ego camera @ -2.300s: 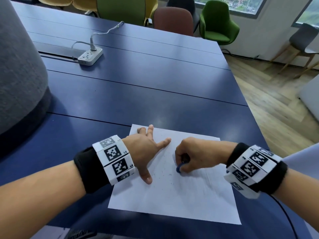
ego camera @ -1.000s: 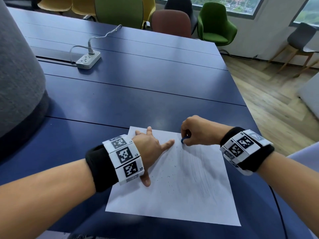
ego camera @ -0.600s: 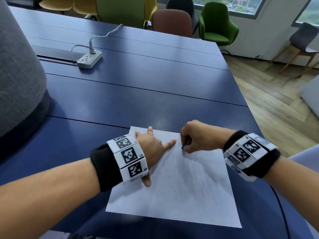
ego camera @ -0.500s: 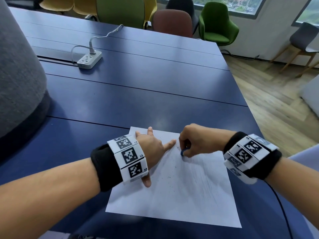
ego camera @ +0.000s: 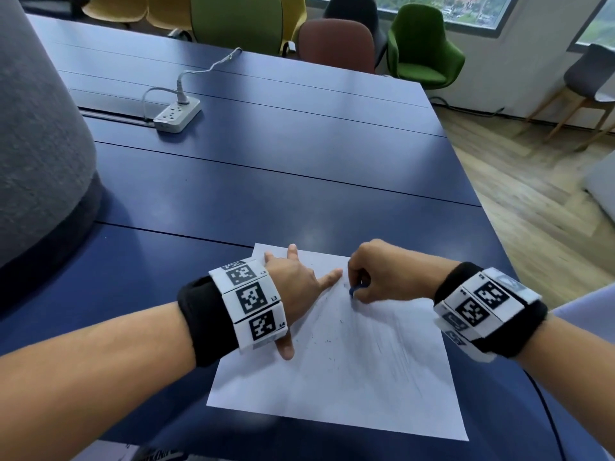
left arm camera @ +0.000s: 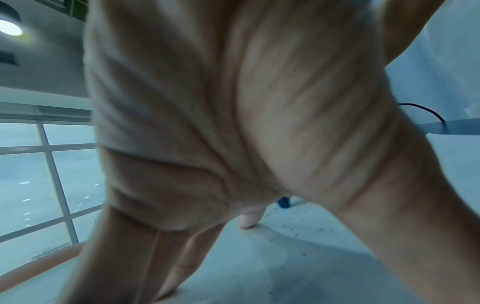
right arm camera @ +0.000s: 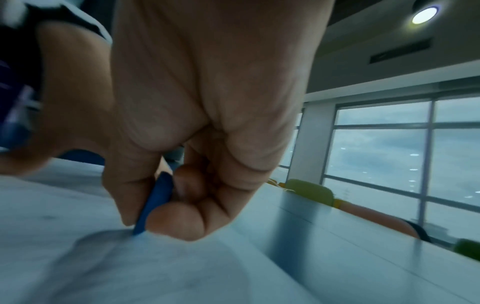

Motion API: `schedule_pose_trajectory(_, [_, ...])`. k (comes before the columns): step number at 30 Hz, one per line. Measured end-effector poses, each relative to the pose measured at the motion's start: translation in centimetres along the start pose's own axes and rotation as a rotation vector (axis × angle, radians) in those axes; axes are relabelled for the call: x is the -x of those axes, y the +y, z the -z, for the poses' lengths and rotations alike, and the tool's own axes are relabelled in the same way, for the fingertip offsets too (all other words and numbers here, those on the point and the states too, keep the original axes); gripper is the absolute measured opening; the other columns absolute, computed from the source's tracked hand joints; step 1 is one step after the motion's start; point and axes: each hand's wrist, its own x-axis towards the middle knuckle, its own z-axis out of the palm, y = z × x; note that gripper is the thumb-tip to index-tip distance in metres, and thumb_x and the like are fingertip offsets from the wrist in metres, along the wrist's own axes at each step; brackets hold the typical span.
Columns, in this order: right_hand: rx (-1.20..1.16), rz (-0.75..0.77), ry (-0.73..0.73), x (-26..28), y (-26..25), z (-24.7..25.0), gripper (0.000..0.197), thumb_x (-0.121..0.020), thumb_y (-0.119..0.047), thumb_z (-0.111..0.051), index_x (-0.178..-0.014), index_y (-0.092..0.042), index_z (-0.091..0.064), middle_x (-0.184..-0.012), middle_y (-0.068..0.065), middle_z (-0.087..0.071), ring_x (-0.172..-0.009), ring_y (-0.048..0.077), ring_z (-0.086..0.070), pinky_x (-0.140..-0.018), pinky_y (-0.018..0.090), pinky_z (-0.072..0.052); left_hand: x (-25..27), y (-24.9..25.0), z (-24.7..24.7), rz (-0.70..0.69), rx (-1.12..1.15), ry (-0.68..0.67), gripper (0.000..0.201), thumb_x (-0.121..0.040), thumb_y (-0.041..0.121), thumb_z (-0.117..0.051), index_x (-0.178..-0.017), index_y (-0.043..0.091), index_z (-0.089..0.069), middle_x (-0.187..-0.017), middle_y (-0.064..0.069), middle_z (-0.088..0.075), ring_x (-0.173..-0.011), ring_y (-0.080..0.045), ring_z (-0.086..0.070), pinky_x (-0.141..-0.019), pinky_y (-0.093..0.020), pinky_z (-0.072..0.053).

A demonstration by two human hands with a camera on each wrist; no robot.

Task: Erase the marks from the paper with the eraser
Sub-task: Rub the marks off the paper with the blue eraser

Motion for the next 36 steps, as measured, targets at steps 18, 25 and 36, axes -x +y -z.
schedule_pose_trajectory(18, [-0.007, 0.026, -0.038, 1.4, -0.1, -0.4, 0.006, -0.077, -0.017, -0.07, -0.083, -0.014, -0.071, -0.07, -0.008, -0.064, -0.056, 0.008, -0.054, -0.054, 0.022, -0.047, -1.1, -0.5, -0.7, -0.033, 0.006, 0.017, 0.148, -0.056, 0.054, -0.087, -0.152, 0.025, 0.022, -0.126, -0.023, -0.055, -0.143, -0.053, -0.011, -0.101, -0.063, -0.037])
schedule_pose_trajectory(25, [-0.073, 0.035, 0.036, 1.3, 0.1, -0.8, 0.004, -0.078, -0.018, -0.072, -0.081, -0.015, -0.07, -0.071, -0.007, -0.063, -0.056, 0.007, -0.052, -0.053, 0.013, -0.039, -1.3, -0.6, -1.0, -0.044, 0.003, 0.026, 0.149, -0.056, 0.055, -0.088, -0.152, 0.026, 0.022, -0.125, -0.022, -0.056, -0.144, -0.051, -0.011, -0.101, -0.062, -0.039])
schedule_pose_trajectory(36, [-0.111, 0.095, -0.108, 2.4, -1.0, -1.9, 0.006, -0.076, -0.018, -0.073, -0.082, -0.018, -0.07, -0.074, -0.008, -0.063, -0.06, 0.008, -0.052, -0.057, 0.016, -0.043, -1.6, -0.5, -1.1, -0.046, 0.006, 0.029, 0.15, -0.056, 0.054, -0.088, -0.152, 0.026, 0.024, -0.122, -0.017, -0.058, -0.145, -0.05, -0.006, -0.103, -0.065, -0.034])
